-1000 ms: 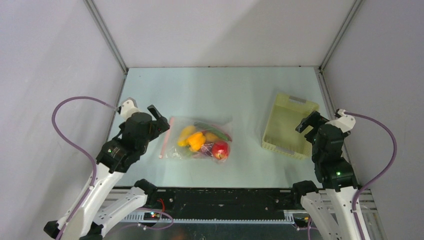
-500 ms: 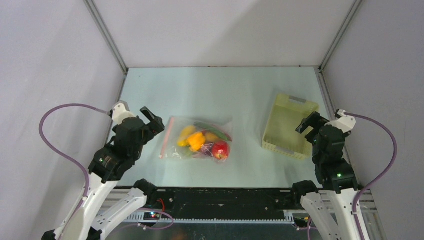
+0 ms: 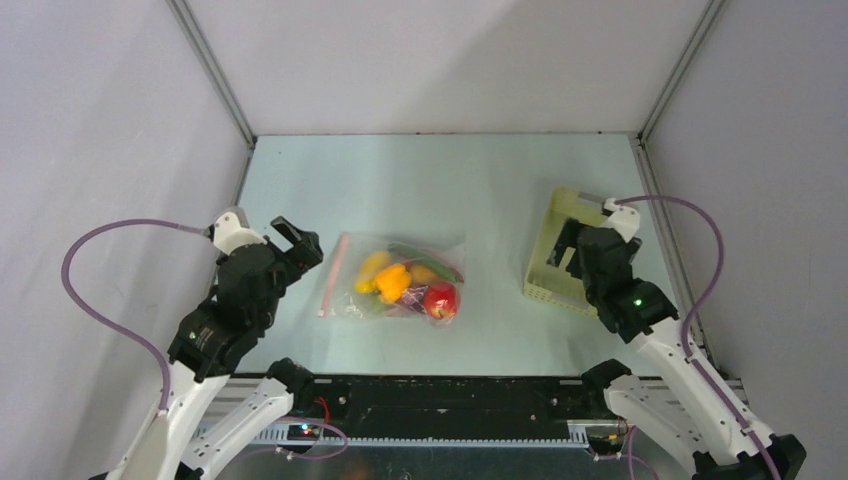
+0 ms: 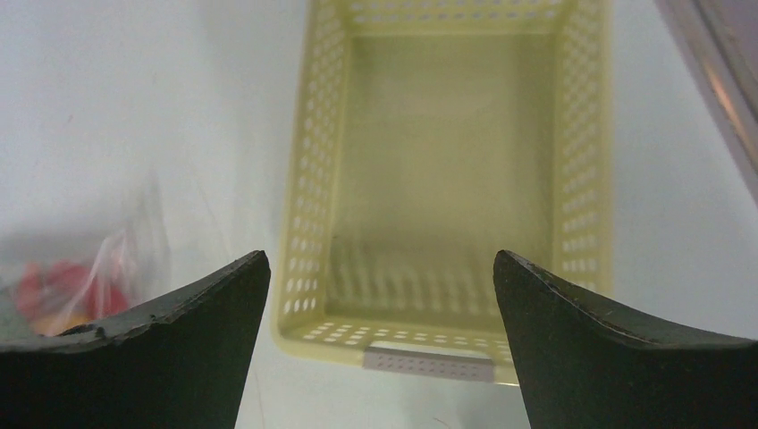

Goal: Place the food in the zip-top bag and seal the zipper
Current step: Reset both arms

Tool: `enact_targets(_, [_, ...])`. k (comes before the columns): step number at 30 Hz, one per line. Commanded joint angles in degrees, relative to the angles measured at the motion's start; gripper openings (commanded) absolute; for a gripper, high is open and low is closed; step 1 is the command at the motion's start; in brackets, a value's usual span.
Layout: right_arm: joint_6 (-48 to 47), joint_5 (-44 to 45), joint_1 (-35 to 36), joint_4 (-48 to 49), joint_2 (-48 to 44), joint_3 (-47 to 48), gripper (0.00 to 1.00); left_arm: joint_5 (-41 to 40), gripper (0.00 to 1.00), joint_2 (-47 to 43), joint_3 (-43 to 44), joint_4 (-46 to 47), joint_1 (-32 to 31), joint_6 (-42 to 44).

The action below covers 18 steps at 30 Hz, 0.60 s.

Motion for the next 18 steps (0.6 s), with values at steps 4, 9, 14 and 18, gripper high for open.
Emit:
enact_targets(4, [1.26,8.83,10.62,8.33,1.88,-1.48,1.0,-2.67,1.0,-5.2,-1.56,-0.49,0.44,0.32])
enact_targets(9, [1.39,7.99,11.03,8.93,1.56,-2.43,0.99,-3.68,1.0,-6.75,-2.27,-1.67,0.41,-0.21])
enact_targets(14, [1.04,11.83,10.92,7.79,-1.15,-3.57,0.99,-3.63,1.0,-4.81,-2.26,-2.13,0.45,-0.38])
enact_targets(18, [0.03,16.37,10.92,5.92,-3.61,-3.58,1.0,-4.63,1.0,-1.44,-1.28,-2.69,0.46,-0.89])
